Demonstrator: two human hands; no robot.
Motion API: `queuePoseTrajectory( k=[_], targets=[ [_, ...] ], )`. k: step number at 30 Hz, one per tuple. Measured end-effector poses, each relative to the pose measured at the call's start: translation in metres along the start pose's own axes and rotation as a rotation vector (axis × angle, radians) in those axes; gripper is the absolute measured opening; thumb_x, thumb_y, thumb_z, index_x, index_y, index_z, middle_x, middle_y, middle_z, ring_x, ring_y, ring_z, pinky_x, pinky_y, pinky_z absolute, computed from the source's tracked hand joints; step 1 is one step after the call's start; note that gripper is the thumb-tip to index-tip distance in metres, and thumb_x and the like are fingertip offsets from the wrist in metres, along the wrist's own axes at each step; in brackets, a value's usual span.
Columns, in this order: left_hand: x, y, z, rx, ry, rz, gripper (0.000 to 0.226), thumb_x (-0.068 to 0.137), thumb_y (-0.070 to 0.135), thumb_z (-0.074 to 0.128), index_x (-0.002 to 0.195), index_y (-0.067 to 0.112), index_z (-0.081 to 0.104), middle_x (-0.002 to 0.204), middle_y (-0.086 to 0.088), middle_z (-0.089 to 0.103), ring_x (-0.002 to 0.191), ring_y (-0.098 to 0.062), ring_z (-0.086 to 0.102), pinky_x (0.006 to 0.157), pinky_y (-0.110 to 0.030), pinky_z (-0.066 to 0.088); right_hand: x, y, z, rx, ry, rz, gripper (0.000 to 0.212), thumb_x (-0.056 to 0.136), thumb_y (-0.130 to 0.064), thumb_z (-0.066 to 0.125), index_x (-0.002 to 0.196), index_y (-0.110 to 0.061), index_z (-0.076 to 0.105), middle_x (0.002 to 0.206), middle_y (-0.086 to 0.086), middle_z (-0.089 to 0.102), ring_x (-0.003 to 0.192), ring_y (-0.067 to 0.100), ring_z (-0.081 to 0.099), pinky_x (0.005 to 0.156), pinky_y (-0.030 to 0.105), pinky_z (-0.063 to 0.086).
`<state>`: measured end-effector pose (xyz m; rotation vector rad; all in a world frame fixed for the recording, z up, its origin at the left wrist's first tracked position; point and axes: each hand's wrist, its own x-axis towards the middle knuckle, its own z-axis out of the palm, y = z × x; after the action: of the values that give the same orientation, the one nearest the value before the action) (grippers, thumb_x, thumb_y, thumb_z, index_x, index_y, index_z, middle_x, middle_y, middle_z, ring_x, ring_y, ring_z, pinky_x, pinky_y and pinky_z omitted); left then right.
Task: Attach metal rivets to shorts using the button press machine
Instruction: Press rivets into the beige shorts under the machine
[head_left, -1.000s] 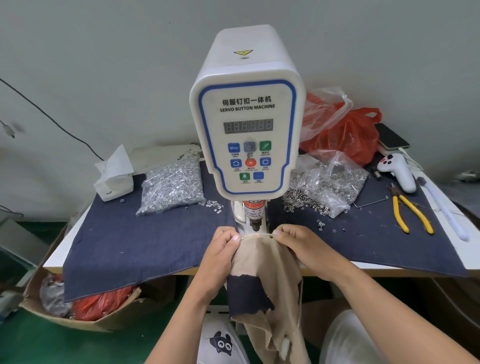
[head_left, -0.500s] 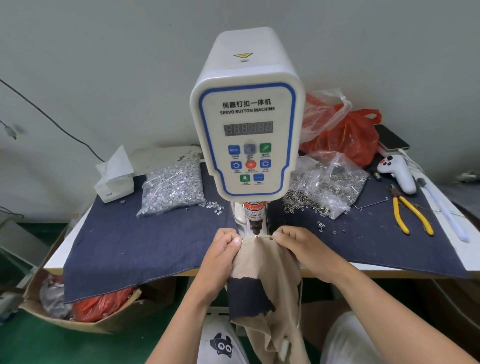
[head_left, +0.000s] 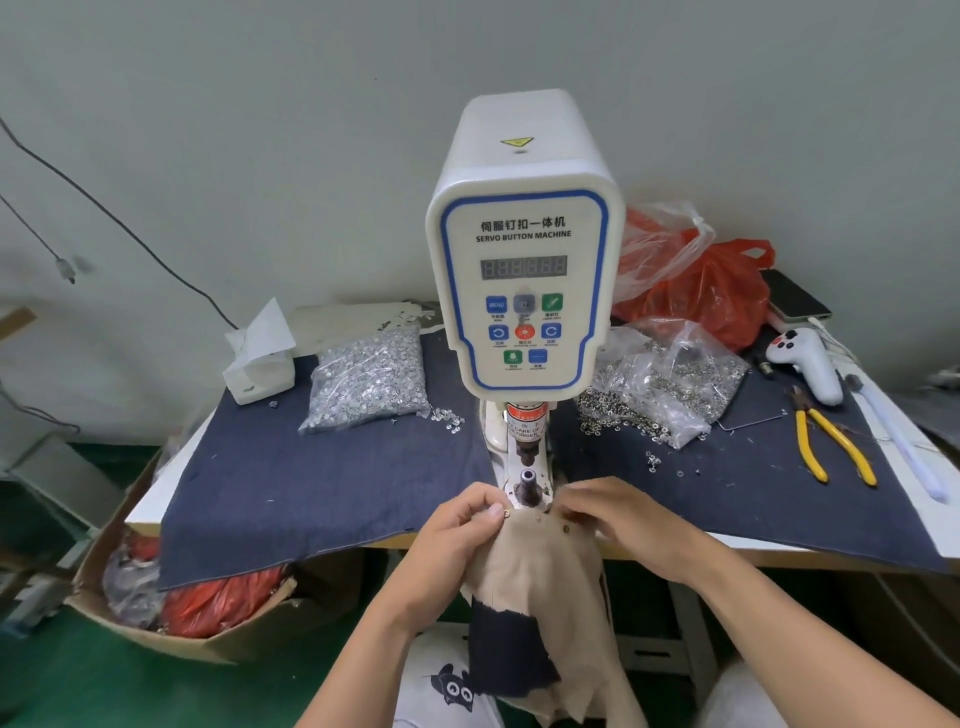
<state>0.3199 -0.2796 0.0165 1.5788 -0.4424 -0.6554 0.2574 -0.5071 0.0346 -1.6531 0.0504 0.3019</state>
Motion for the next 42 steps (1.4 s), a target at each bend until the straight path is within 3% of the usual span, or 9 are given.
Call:
queuePoseTrajectory(
  k=[9, 13, 17, 22, 25, 29, 34, 37, 42],
  targets=[
    [-0.016, 0.035, 0.007, 0.167, -0.109, 0.009, 0.034, 0.105, 0.048, 0.052, 0.107, 0.02, 0.07, 0.108, -0.008, 0.07, 0.107, -0.019, 0.063, 0.104, -0.042, 0.047, -0.011, -0.028, 0.009, -0.212, -0.065, -0.154, 0.035, 0.101, -0.044, 0.059, 0.07, -0.028, 0.059, 0.072, -0.005, 0.047, 0.071, 0.014, 0.04, 0.07, 0.031, 0.032],
    [-0.016, 0.041, 0.003, 0.299, -0.186, 0.09, 0.021, 0.099, 0.043, 0.068, 0.09, 0.025, 0.064, 0.09, 0.004, 0.063, 0.084, -0.009, 0.055, 0.077, -0.027, 0.045, -0.009, -0.028, 0.019, -0.206, -0.09, -0.187, 0.035, 0.105, -0.044, 0.051, 0.08, -0.03, 0.071, 0.073, -0.019, 0.062, 0.069, -0.005, 0.052, 0.069, 0.01, 0.04],
    [-0.022, 0.031, -0.013, -0.334, -0.087, 0.043, 0.021, 0.087, 0.013, 0.072, 0.08, 0.013, 0.051, 0.122, -0.017, 0.07, 0.107, -0.03, 0.067, 0.088, -0.038, 0.052, -0.016, -0.016, -0.001, -0.033, 0.066, -0.145, 0.021, 0.105, -0.029, 0.055, 0.115, -0.015, 0.067, 0.114, 0.0, 0.075, 0.109, 0.015, 0.069, 0.099, 0.033, 0.054],
    [-0.026, 0.022, -0.016, -1.138, 0.001, 0.09, 0.035, 0.058, 0.01, 0.064, 0.069, 0.021, 0.032, 0.073, 0.004, 0.042, 0.077, -0.022, 0.052, 0.087, -0.036, 0.039, -0.034, 0.009, -0.007, -0.408, -0.052, -0.02, 0.044, 0.098, -0.001, 0.056, 0.128, -0.033, 0.061, 0.127, -0.01, 0.068, 0.119, 0.003, 0.062, 0.104, 0.034, 0.051],
    [-0.023, 0.023, -0.02, -1.156, 0.177, 0.073, 0.023, 0.053, 0.017, 0.055, 0.066, 0.021, 0.038, 0.065, 0.01, 0.03, 0.064, -0.016, 0.039, 0.073, -0.029, 0.034, -0.037, 0.009, 0.002, -0.564, -0.181, -0.064, 0.054, 0.095, -0.023, 0.068, 0.142, -0.042, 0.052, 0.128, -0.023, 0.062, 0.116, -0.004, 0.058, 0.092, 0.018, 0.048],
    [-0.027, 0.023, -0.027, -1.181, -0.167, 0.221, 0.006, 0.083, 0.01, 0.042, 0.082, 0.014, 0.038, 0.062, 0.007, 0.018, 0.066, -0.021, 0.033, 0.072, -0.033, 0.032, -0.034, 0.004, 0.02, -0.625, -0.16, -0.028, 0.025, 0.087, -0.051, 0.074, 0.108, -0.041, 0.065, 0.094, -0.032, 0.064, 0.084, -0.008, 0.057, 0.074, 0.012, 0.042],
    [-0.043, 0.011, -0.055, -1.042, -0.462, 0.089, 0.04, 0.102, 0.046, 0.038, 0.091, 0.008, 0.047, 0.052, -0.002, 0.026, 0.044, -0.015, 0.024, 0.051, -0.028, 0.023, -0.043, -0.005, 0.018, -0.44, -0.07, -0.113, 0.011, 0.097, -0.028, 0.065, 0.1, -0.023, 0.055, 0.085, -0.012, 0.059, 0.077, 0.0, 0.048, 0.073, 0.022, 0.04],
    [-0.041, 0.016, -0.051, -0.795, -0.233, -0.186, 0.071, 0.094, 0.062, 0.044, 0.12, -0.003, 0.053, 0.067, -0.015, 0.054, 0.037, -0.023, 0.051, 0.045, -0.023, 0.046, -0.046, -0.021, 0.017, -0.351, 0.008, -0.192, 0.024, 0.091, -0.008, 0.069, 0.092, -0.025, 0.052, 0.08, -0.021, 0.056, 0.072, -0.004, 0.045, 0.068, 0.014, 0.036],
    [-0.035, 0.033, -0.013, 0.189, -0.111, -0.123, 0.068, 0.093, 0.073, 0.056, 0.136, 0.021, 0.068, 0.131, 0.0, 0.074, 0.114, -0.001, 0.065, 0.085, -0.01, 0.05, -0.034, -0.027, 0.035, -0.397, 0.205, -0.213, 0.038, 0.079, -0.007, 0.074, 0.086, -0.037, 0.052, 0.097, -0.01, 0.07, 0.09, 0.012, 0.064, 0.084, 0.032, 0.051]
  ],
)
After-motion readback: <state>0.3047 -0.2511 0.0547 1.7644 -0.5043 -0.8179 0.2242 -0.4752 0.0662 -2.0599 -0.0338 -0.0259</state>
